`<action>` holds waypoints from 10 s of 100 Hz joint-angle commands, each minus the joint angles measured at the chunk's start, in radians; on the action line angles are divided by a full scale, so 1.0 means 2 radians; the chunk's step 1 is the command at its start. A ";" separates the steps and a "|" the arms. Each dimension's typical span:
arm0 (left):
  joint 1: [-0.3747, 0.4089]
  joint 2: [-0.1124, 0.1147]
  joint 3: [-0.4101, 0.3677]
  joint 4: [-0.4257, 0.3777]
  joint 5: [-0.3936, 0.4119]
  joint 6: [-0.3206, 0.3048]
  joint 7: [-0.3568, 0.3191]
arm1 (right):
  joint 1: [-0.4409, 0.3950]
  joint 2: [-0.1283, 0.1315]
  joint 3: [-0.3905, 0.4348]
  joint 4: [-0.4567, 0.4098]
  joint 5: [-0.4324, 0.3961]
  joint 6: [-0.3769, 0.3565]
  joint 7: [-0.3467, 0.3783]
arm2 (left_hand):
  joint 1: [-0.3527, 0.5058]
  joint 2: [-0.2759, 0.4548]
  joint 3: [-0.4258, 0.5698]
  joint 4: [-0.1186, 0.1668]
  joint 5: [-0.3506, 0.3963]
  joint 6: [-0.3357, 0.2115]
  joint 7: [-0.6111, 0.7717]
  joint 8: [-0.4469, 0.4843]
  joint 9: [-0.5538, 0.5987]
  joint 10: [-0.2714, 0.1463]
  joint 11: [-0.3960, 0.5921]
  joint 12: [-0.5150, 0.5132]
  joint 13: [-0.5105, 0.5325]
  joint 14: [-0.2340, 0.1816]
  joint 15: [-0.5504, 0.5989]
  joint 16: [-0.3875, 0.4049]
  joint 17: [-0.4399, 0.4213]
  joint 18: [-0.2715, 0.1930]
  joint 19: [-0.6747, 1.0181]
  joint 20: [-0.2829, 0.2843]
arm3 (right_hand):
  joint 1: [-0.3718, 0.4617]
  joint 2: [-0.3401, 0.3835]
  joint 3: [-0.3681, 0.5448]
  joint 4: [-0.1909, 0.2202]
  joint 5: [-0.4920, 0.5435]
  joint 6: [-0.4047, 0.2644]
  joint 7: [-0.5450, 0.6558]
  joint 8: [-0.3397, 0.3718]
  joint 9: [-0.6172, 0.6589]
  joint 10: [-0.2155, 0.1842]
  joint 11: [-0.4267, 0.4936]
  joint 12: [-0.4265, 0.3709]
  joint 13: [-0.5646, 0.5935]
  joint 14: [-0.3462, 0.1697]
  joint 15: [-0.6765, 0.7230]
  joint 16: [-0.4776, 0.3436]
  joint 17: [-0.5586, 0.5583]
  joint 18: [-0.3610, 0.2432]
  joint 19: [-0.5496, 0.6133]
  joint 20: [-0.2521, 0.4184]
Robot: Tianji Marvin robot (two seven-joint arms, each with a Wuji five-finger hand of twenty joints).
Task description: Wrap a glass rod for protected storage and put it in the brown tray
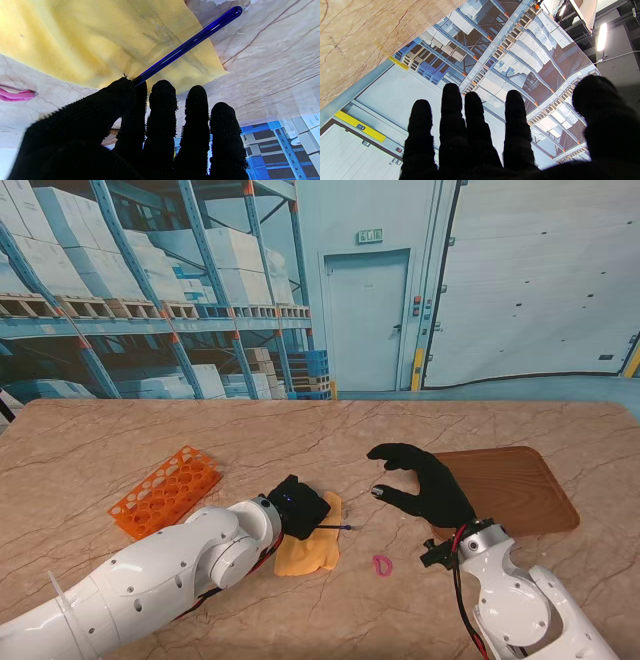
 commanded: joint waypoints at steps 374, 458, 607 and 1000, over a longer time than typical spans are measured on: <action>0.260 0.024 -0.270 -0.136 0.057 -0.076 -0.026 | 0.319 0.058 -0.429 0.257 -0.371 0.034 -0.081 | -0.032 0.002 -0.103 -0.008 -0.014 0.001 -0.051 -0.014 -0.058 0.001 -0.027 -0.083 -0.023 0.017 -0.009 0.007 -0.016 -0.008 0.006 0.002 | 0.125 -0.217 0.252 0.001 0.233 -0.032 0.245 -0.168 0.027 0.016 0.285 0.132 0.031 -0.012 0.383 0.155 0.006 -0.026 0.317 -0.047; 0.243 0.019 -0.260 -0.134 0.026 -0.104 -0.003 | 0.266 0.050 -0.342 0.226 -0.370 0.028 -0.106 | -0.044 0.019 -0.112 -0.006 -0.017 0.003 -0.063 -0.018 -0.069 0.006 -0.046 -0.093 -0.031 0.019 -0.017 0.004 -0.021 -0.007 0.000 -0.001 | 0.132 -0.164 0.256 0.018 0.231 -0.038 0.263 -0.153 0.028 0.010 0.287 0.120 0.030 -0.019 0.377 0.149 0.004 -0.033 0.316 -0.049; 0.197 0.014 -0.208 -0.098 0.050 -0.051 0.029 | 0.236 0.022 -0.300 0.215 -0.289 0.161 -0.074 | -0.103 0.067 -0.179 0.027 -0.052 0.028 -0.160 -0.002 -0.168 0.033 -0.124 -0.118 -0.081 0.026 -0.050 -0.002 -0.054 -0.004 -0.021 -0.017 | 0.140 -0.156 0.254 0.017 0.229 -0.018 0.261 -0.147 0.023 0.026 0.301 0.100 0.025 -0.003 0.377 0.141 0.001 -0.028 0.335 -0.052; 0.087 -0.030 -0.101 0.051 -0.027 0.041 0.165 | 0.286 0.001 -0.328 0.251 -0.203 0.231 -0.023 | 0.042 0.023 -0.066 -0.010 -0.057 0.017 0.063 0.006 -0.240 0.015 -0.099 -0.111 -0.133 -0.007 -0.045 -0.028 -0.116 -0.023 -0.057 -0.071 | 0.162 -0.049 0.156 -0.047 0.131 -0.086 0.260 -0.084 -0.035 0.049 0.260 0.080 -0.005 0.001 0.349 0.092 -0.015 -0.024 0.333 -0.073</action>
